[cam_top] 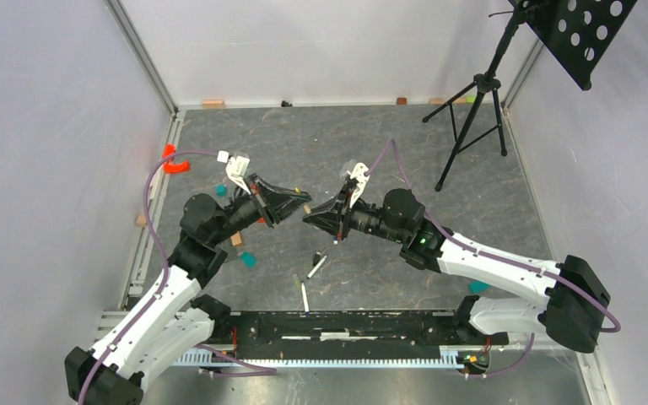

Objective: Insert the pens into the pen caps

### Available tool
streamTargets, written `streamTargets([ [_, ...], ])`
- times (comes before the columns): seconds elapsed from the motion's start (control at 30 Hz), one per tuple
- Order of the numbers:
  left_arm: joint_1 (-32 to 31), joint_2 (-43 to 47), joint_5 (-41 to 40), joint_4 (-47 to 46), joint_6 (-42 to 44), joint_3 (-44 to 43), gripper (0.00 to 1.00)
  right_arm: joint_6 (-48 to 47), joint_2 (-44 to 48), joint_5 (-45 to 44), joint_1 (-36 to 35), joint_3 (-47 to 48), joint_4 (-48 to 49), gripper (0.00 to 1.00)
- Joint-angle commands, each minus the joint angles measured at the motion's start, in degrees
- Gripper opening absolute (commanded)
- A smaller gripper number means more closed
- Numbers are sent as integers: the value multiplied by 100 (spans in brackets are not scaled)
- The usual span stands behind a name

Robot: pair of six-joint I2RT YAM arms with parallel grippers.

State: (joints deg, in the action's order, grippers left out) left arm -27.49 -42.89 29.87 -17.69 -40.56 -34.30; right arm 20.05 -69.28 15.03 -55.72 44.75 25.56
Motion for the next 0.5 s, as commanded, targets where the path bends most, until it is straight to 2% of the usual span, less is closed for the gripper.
streamTargets([
  [0.0, 41, 19, -298, 126, -23, -20, 10, -45, 35, 136, -37, 55, 206, 0],
  [0.03, 50, -2, -361, 246, -29, -48, 33, -56, 59, 111, -32, 27, 189, 0],
  [0.07, 50, -2, -508, 376, -25, -65, 62, -75, 85, 69, -33, 0, 165, 0],
  [0.1, 65, 26, -676, 536, -37, -75, 97, -86, 119, 26, -24, -31, 109, 0],
  [0.13, 108, 76, -909, 679, -69, -55, 100, -104, 168, -34, -16, -49, 42, 0],
  [0.33, 542, 574, -1835, 1641, -583, 20, 100, -226, 619, -693, 149, -366, -791, 0],
  [0.47, 582, 606, -1937, 2810, -64, -365, 100, -151, 860, -1388, 422, -500, -1724, 0],
])
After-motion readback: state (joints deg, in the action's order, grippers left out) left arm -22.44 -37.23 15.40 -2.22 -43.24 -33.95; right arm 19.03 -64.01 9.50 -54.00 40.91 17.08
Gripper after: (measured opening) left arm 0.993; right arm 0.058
